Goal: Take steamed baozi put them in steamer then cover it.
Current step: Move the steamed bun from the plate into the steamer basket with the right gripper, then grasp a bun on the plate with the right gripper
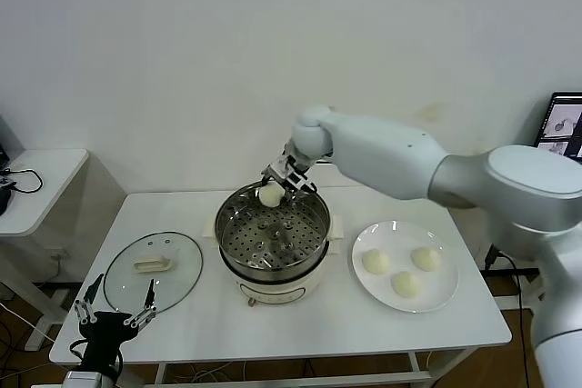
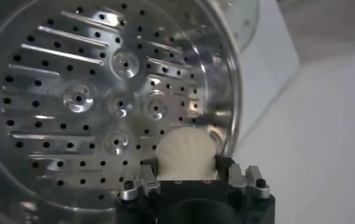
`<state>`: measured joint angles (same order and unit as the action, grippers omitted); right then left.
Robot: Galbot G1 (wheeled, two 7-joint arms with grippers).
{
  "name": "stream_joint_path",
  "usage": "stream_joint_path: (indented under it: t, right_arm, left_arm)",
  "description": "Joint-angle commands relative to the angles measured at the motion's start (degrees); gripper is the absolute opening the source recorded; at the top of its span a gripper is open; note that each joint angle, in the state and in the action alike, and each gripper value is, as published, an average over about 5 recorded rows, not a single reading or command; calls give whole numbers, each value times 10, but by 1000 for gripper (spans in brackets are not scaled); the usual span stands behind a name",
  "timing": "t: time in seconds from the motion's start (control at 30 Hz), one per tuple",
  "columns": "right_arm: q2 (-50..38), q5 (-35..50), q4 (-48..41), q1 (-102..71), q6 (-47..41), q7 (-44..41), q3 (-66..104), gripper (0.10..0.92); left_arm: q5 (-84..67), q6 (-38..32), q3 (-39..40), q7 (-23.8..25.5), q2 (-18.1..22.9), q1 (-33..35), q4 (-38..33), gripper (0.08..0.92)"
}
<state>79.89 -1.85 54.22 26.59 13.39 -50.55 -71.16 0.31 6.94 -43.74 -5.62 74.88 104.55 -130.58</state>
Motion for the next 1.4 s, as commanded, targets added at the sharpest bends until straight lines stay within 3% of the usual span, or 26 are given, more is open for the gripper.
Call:
stream_joint_path:
  t: [0.03, 0.53, 0.7, 0.83, 1.1, 1.27, 1.4]
  right_arm:
    - [40, -103, -50, -26, 103, 16, -19, 600]
    - [67, -200, -128, -51, 164, 38, 7, 614]
    - [66, -182, -131, -49, 162, 35, 15, 733]
    - [52, -116, -103, -31, 139, 16, 15, 810]
    - [-42, 90, 64, 49, -52, -57, -2, 823]
    - [-130, 138, 185, 85, -222, -85, 3, 823]
    - [-215, 153, 246, 95, -297, -89, 12, 823]
  left_arm:
    - [-1, 0, 0, -3, 1, 1, 0, 823]
    - [0, 2, 4, -3, 0, -6, 5, 823]
    - [0, 2, 2, -2, 0, -4, 2, 823]
    - [1, 3, 2, -2, -1, -3, -1, 823]
    - [1, 5, 1, 1, -7, -2, -10, 823]
    - [-1, 7, -1, 3, -14, -4, -10, 823]
    - [-2, 9, 0, 5, -20, -8, -11, 823]
